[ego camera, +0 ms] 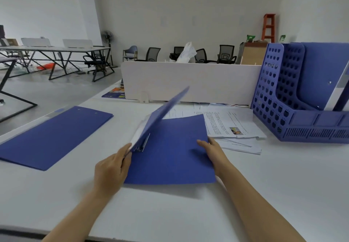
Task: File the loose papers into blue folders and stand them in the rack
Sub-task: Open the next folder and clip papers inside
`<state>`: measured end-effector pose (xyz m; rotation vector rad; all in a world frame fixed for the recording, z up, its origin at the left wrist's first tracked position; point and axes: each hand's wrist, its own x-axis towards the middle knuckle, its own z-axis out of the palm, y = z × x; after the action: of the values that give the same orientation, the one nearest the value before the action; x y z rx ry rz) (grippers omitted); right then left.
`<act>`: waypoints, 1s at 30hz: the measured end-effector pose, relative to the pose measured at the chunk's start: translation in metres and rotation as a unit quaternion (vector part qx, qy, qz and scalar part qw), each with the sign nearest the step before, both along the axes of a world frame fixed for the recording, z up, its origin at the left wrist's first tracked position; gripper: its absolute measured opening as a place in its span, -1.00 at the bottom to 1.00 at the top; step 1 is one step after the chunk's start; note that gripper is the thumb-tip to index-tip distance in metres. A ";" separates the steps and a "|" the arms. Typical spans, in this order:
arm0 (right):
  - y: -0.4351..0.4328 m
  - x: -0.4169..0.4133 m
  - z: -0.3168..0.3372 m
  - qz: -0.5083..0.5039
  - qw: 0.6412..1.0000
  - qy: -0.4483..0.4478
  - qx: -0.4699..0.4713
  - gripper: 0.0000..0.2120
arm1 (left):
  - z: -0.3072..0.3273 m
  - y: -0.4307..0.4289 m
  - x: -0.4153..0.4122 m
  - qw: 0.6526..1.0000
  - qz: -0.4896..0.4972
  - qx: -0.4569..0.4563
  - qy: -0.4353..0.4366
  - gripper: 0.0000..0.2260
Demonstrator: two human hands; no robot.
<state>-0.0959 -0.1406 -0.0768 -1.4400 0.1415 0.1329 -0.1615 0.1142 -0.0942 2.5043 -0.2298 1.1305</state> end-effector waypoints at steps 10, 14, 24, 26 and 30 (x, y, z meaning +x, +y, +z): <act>0.002 -0.003 0.000 0.035 0.995 -0.047 -0.078 -0.40 | 0.013 -0.004 -0.009 0.918 0.094 -0.384 -0.018 -0.51; 0.001 -0.006 0.004 0.042 0.993 -0.056 -0.097 -0.40 | 0.009 0.006 -0.006 0.907 0.129 -0.400 0.018 -0.33; -0.005 -0.003 0.007 0.083 0.988 -0.057 -0.118 -0.42 | -0.011 0.010 0.007 0.917 0.222 0.160 0.290 -0.45; -0.007 -0.003 0.009 0.089 0.984 -0.059 -0.145 -0.45 | -0.011 0.012 0.011 0.892 0.186 0.149 0.384 -0.54; -0.013 0.000 0.010 0.056 0.923 -0.061 -0.376 -0.55 | 0.004 0.018 0.011 0.887 0.135 0.136 0.419 -0.63</act>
<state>-0.0958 -0.1538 -0.0668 -2.2216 0.0007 0.0834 -0.1507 0.1325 -0.0906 3.0775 0.2250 -0.0056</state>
